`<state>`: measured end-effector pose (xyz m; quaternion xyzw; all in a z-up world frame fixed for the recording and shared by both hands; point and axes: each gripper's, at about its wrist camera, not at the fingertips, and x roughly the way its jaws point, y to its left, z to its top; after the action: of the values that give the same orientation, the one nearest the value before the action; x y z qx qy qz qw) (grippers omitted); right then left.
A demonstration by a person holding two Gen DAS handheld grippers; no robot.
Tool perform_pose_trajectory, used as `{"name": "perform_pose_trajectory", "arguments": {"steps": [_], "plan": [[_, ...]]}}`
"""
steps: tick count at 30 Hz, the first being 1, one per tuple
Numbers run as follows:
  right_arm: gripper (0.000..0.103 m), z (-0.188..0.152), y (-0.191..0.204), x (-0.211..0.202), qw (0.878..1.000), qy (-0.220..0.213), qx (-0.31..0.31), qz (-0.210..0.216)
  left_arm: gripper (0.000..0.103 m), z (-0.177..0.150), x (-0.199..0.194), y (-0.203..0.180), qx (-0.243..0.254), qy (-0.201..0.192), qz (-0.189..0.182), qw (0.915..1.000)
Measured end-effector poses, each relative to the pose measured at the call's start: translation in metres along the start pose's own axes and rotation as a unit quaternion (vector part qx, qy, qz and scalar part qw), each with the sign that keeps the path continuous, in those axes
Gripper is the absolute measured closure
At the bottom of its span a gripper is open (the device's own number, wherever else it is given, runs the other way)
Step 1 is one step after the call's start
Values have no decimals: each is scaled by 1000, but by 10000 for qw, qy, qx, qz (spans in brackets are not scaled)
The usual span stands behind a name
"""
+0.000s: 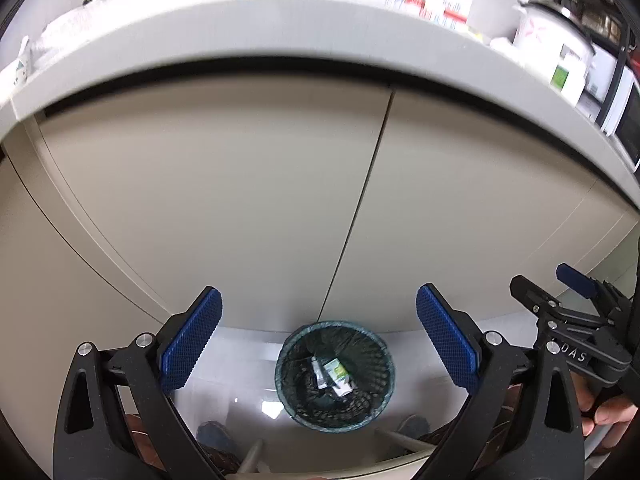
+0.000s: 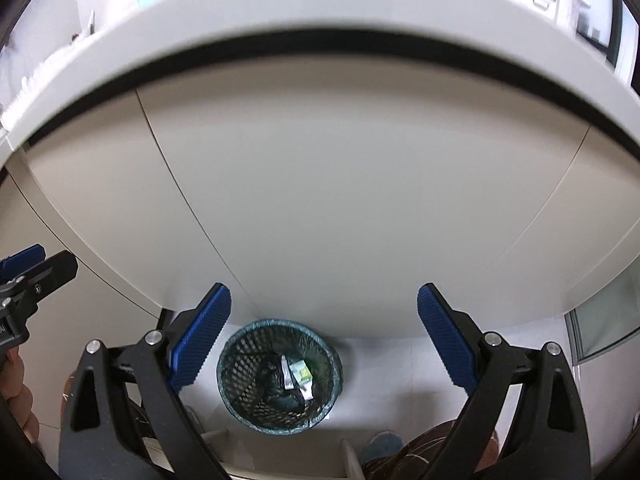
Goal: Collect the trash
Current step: 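Raise both tools from the bin back up to the counter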
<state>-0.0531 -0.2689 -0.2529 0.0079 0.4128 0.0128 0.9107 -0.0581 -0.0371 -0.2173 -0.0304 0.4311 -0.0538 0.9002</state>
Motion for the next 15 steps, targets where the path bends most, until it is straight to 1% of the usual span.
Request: {"name": "perform_pose_trajectory", "arguments": {"steps": [8,12,15], "plan": [[13,35,-5,-49,9989,-458,-20,2,7,35,-43,-14,39,-384,-1,9993],[13,51,-8,-65,9981,-620,-11,-35,7,50,-58,-21,25,-528,-52,9986],[13,64,-12,-78,9976,-697,30,-47,7,64,-68,-30,111,-628,3,9980]]}}
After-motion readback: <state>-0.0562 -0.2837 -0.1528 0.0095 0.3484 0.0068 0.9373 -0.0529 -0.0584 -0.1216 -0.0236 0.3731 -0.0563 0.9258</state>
